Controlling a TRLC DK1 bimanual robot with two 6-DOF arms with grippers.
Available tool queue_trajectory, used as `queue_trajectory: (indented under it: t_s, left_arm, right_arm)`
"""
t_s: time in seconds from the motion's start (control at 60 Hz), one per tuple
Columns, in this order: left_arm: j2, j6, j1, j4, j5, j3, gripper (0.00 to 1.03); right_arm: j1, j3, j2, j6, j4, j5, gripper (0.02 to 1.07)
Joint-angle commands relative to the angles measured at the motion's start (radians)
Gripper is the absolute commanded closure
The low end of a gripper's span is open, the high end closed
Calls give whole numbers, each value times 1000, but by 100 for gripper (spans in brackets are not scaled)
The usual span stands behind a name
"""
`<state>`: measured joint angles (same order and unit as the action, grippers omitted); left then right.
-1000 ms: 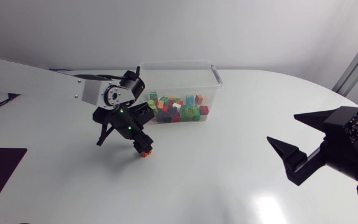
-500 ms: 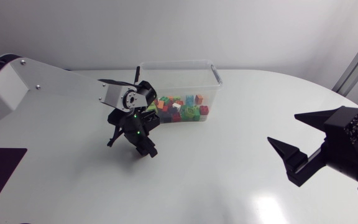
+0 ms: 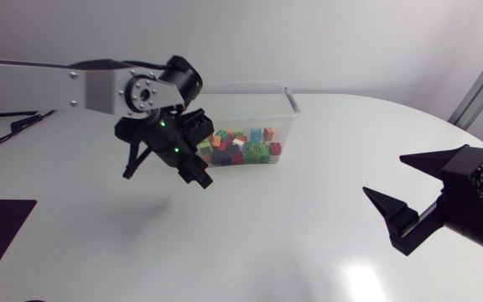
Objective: Place the duplo bricks in the container
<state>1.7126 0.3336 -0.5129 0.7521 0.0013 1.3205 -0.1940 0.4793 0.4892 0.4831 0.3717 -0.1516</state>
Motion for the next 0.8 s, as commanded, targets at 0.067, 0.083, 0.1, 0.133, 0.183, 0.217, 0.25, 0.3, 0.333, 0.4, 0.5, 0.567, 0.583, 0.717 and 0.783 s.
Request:
queue_trajectory:
  t_s: [0.067, 0.083, 0.1, 0.133, 0.183, 0.217, 0.25, 0.3, 0.333, 0.4, 0.5, 0.567, 0.583, 0.717, 0.783]
  left_arm:
    - [-100, -38, 5, 13, 19, 108, 76]
    - [-102, -41, 8, 13, 22, 117, 76]
    - [-105, -42, 11, 13, 25, 132, 76]
    - [-110, -47, 11, 10, 32, 154, 75]
    - [-108, -51, 17, -22, 42, 178, 75]
    - [-102, -53, 20, -34, 55, 194, 75]
    - [-91, -53, 25, -63, 81, 209, 75]
    - [-85, -51, 27, -123, 97, 210, 75]
    - [-85, -51, 27, -163, 100, 204, 75]
    - [-56, -57, 28, -231, 126, 220, 75]
    - [4, -59, 28, -292, 131, 261, 75]
    - [59, -64, 31, -310, 135, 318, 75]
    - [78, -67, 33, -312, 141, 336, 75]
    - [194, -84, 50, -338, 144, 454, 75]
    - [257, -87, 60, -338, 144, 522, 74]
  right_arm:
    - [2, -11, -5, 20, 13, 3, 7]
    - [2, -10, -6, 22, 13, 3, 7]
    - [2, -10, -6, 22, 13, 3, 7]
    - [2, -10, -6, 20, 13, 3, 7]
    - [2, -10, -6, 20, 13, 3, 7]
    - [2, -10, -6, 22, 13, 3, 7]
    - [2, -10, -6, 20, 13, 3, 7]
    - [1, -11, -6, 20, 13, 3, 7]
    - [1, -11, -6, 20, 13, 3, 7]
    - [1, -11, -6, 20, 13, 3, 7]
    - [-4, -15, -6, 20, 13, 1, 7]
    - [-5, -15, -6, 18, 13, 1, 7]
    - [-7, -15, -6, 17, 13, 1, 7]
    - [-10, -16, -5, 17, 10, 1, 7]
    - [-10, -16, -5, 17, 12, 3, 7]
